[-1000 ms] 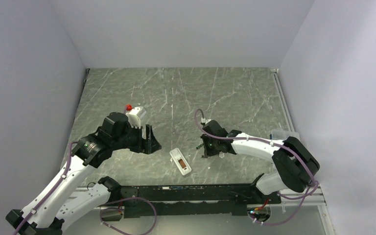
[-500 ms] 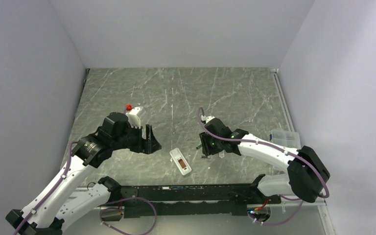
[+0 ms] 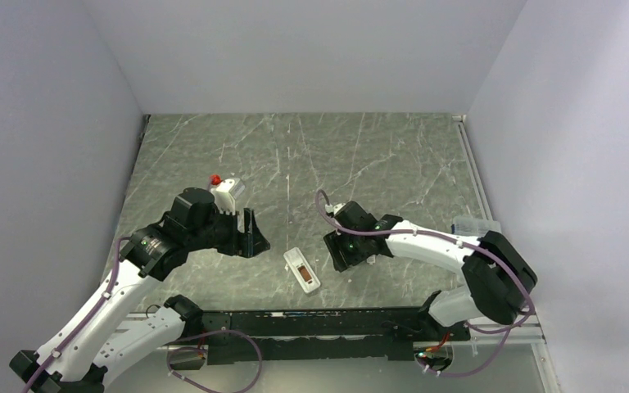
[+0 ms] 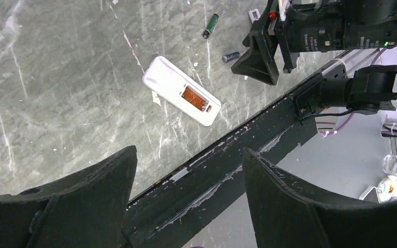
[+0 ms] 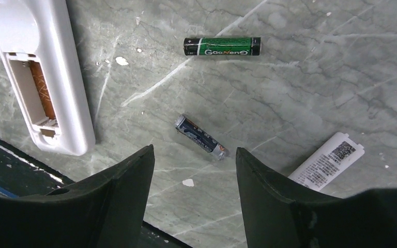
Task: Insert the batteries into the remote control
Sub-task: Pick up the battery from the center of the board.
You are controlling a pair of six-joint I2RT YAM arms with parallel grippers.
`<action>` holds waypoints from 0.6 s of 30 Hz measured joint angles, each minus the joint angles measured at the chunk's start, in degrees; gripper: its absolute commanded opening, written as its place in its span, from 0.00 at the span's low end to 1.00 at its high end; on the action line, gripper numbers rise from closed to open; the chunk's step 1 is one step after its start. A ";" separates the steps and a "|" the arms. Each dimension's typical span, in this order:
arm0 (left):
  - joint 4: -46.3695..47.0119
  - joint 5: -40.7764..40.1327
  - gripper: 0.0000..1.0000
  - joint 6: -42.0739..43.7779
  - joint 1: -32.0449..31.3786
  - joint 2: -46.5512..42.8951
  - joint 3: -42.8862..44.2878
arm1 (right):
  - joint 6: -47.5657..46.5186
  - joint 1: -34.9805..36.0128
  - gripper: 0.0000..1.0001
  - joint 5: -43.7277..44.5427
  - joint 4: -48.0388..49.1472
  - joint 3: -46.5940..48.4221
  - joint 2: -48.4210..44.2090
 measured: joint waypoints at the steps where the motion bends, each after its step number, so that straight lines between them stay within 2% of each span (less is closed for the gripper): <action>1: 0.00 0.00 0.79 0.00 0.00 0.00 0.00 | -0.15 0.00 0.61 -0.22 0.04 0.02 0.42; 6: 0.00 0.04 0.79 0.00 0.00 0.00 0.00 | -0.74 0.00 0.57 -0.44 0.33 0.26 2.69; 12: 0.00 0.20 0.79 0.02 0.00 0.02 0.00 | -0.81 0.00 0.47 -0.22 0.46 0.39 3.58; 18: 0.02 0.22 0.79 0.02 0.00 0.13 0.00 | -0.37 0.90 0.42 0.85 0.02 1.07 3.93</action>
